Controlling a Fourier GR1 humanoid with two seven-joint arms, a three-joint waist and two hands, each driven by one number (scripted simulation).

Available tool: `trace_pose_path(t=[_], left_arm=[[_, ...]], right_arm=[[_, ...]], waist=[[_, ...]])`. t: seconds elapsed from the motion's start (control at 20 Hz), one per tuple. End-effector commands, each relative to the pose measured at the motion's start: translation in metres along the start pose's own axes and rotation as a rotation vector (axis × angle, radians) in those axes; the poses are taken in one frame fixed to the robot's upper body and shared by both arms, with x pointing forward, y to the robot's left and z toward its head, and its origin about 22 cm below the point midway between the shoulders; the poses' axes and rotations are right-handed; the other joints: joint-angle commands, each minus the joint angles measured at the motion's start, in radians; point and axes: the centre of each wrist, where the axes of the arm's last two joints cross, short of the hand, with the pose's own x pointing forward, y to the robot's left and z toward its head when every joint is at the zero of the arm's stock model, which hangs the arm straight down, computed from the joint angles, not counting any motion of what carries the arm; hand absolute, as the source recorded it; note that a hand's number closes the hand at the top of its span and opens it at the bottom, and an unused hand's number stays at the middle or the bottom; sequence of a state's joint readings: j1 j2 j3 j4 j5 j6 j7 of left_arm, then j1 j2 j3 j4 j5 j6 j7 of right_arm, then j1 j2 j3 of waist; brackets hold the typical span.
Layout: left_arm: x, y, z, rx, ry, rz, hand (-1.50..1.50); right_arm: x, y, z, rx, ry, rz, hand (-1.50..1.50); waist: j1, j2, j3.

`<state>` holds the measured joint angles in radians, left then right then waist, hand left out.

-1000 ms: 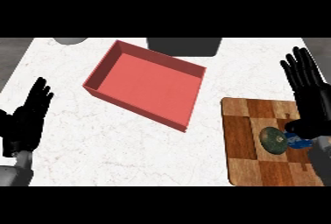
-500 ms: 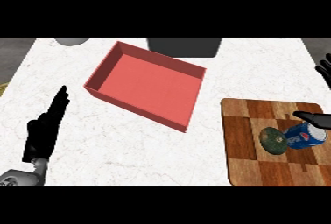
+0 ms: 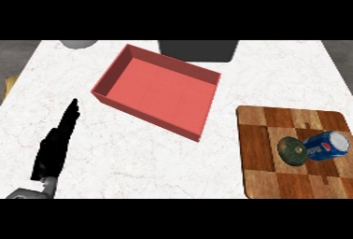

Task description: Pick the can from the cutting board and place it in the cardboard box

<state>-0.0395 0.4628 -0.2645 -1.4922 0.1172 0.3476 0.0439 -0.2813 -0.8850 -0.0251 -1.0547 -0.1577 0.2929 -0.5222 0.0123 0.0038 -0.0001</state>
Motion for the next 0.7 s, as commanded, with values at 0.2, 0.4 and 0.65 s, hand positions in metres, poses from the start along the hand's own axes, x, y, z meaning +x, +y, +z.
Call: trace_pose_path(t=[0.2,0.4,0.65], left_arm=[[0.007,0.002,0.005,-0.018,-0.001,0.004,0.00],[-0.003,0.004,0.004,-0.010,0.027,-0.022,0.00],[0.000,0.009,-0.003,0.000,0.001,0.000,0.00]], right_arm=[[0.035,-0.039,0.004,0.451,0.206,0.391,-1.50],[0.045,-0.022,-0.008,0.602,0.265,0.428,-1.50],[0.029,0.029,-0.003,0.630,0.289,0.463,-1.50]], waist=[[0.007,-0.004,-0.001],[-0.003,-0.005,-0.001],[-0.014,-0.005,-0.001]])
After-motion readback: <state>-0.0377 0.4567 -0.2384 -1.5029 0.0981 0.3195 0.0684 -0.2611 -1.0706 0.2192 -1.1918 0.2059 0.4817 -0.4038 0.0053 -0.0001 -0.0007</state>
